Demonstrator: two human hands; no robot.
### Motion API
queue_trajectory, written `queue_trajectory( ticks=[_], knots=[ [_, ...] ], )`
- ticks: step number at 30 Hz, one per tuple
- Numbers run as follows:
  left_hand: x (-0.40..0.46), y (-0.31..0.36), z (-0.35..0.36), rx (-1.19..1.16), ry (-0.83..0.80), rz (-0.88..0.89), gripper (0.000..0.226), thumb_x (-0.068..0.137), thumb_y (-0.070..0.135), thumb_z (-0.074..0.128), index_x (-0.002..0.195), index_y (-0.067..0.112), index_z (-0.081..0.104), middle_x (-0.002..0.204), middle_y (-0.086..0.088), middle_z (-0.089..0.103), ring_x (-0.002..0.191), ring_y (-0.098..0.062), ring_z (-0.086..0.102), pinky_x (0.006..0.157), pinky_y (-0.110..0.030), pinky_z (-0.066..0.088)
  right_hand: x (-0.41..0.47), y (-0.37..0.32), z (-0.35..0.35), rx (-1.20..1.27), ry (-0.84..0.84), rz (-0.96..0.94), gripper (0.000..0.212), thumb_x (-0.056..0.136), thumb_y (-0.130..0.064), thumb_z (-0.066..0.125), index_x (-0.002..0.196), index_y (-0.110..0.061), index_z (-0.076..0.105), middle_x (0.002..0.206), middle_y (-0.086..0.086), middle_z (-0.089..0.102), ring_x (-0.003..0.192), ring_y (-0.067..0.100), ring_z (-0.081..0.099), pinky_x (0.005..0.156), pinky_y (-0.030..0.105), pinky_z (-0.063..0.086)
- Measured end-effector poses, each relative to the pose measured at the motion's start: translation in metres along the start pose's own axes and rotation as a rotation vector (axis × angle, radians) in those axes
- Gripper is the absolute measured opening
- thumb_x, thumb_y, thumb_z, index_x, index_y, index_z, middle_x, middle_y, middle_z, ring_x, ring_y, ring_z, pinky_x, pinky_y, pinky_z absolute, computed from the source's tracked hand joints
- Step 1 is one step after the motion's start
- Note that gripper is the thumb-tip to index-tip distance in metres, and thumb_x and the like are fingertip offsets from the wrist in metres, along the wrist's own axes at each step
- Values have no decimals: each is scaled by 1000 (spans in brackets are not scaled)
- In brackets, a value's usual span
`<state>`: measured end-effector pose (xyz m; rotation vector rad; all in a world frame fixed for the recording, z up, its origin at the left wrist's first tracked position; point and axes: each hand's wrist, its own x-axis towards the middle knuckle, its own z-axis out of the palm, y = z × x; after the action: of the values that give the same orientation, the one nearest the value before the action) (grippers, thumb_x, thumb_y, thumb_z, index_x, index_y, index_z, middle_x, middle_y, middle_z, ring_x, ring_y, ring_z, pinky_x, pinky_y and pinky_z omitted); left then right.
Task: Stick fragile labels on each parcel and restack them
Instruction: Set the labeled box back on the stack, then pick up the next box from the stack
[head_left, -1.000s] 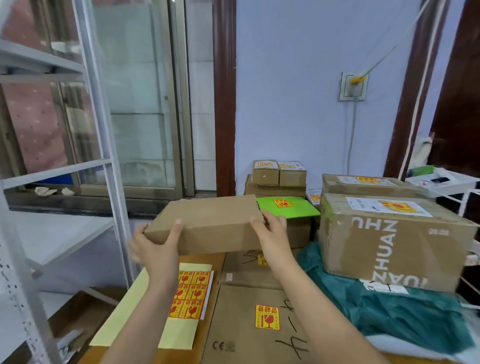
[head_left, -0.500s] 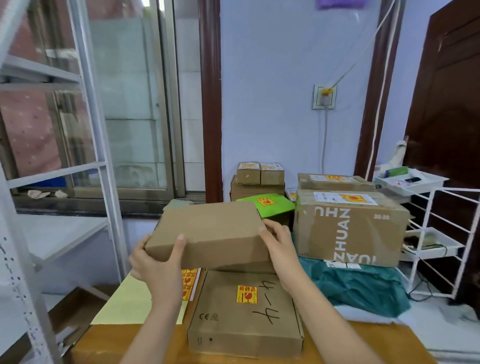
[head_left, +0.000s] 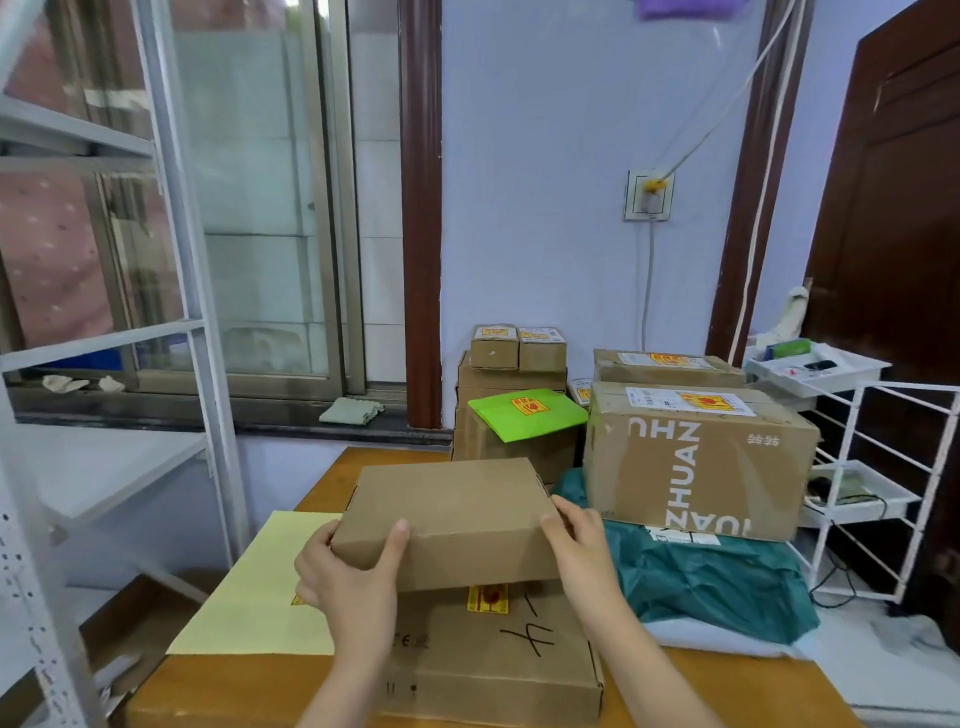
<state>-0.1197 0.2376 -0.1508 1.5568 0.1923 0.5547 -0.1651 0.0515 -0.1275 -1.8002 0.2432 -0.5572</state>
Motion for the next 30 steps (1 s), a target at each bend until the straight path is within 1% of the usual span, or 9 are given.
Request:
queue_trajectory(
  ticks=[1, 4, 7, 10, 14, 19, 22, 25, 30],
  knots=[
    [2, -1, 4, 11, -7, 1, 72, 73, 36, 79, 128, 11, 40, 131, -6, 36, 125, -27, 26, 101, -47, 35, 4, 2, 1, -5, -3, 12, 40, 99, -24, 47, 138, -15, 45, 117, 1, 41, 108, 9, 42, 90, 21, 30],
    [11, -2, 15, 39, -21, 18, 74, 73, 35, 79, 130, 10, 39, 134, -7, 36, 124, -27, 27, 99, -45, 35, 15, 8, 5, 0, -7, 39, 43, 98, -20, 47, 141, -10, 43, 116, 2, 41, 109, 11, 43, 92, 21, 30],
    [23, -7, 25, 47, -35, 36, 74, 72, 34, 80, 130, 10, 39, 134, -7, 36, 125, -26, 27, 100, -43, 34, 27, 9, 8, 2, -20, 57, 45, 98, -15, 46, 142, -9, 40, 115, 1, 40, 106, 10, 41, 94, 20, 29],
    [34, -10, 33, 58, -45, 56, 74, 73, 35, 79, 131, 11, 39, 134, -6, 35, 126, -26, 28, 99, -41, 35, 38, 9, 13, -7, -36, 58, 49, 98, -15, 46, 145, -10, 35, 119, -2, 36, 109, 8, 37, 97, 18, 26],
    [51, -12, 44, 59, -38, 62, 74, 74, 36, 78, 131, 11, 39, 134, -7, 36, 125, -26, 29, 100, -43, 36, 55, 6, 20, -32, -42, 61, 53, 97, -13, 48, 147, -9, 32, 125, 1, 38, 111, 8, 37, 99, 18, 26],
    [67, -13, 55, 57, -21, 70, 73, 75, 35, 78, 131, 10, 39, 133, -7, 37, 124, -27, 28, 98, -42, 36, 73, 2, 26, -63, -57, 55, 52, 97, -11, 49, 146, -8, 33, 119, 1, 38, 105, 8, 39, 96, 17, 27],
    [76, -18, 59, 55, -20, 60, 74, 75, 36, 77, 132, 12, 38, 134, -7, 37, 124, -27, 29, 99, -45, 37, 79, 1, 29, -72, -69, 49, 52, 95, -10, 51, 145, -8, 34, 119, 0, 37, 101, 8, 42, 95, 18, 31],
    [79, -22, 58, 52, -30, 47, 74, 76, 36, 77, 133, 12, 38, 135, -8, 36, 125, -28, 29, 101, -46, 36, 79, 2, 32, -58, -64, 45, 53, 94, -9, 52, 144, -8, 35, 119, 0, 36, 99, 7, 42, 95, 18, 31],
    [70, -25, 51, 33, -33, 27, 71, 75, 35, 77, 130, 12, 40, 131, -6, 38, 124, -26, 29, 100, -43, 35, 69, 5, 30, -26, -49, 47, 51, 94, -7, 52, 143, -9, 38, 121, 1, 37, 108, 10, 42, 92, 17, 30]
  ],
)
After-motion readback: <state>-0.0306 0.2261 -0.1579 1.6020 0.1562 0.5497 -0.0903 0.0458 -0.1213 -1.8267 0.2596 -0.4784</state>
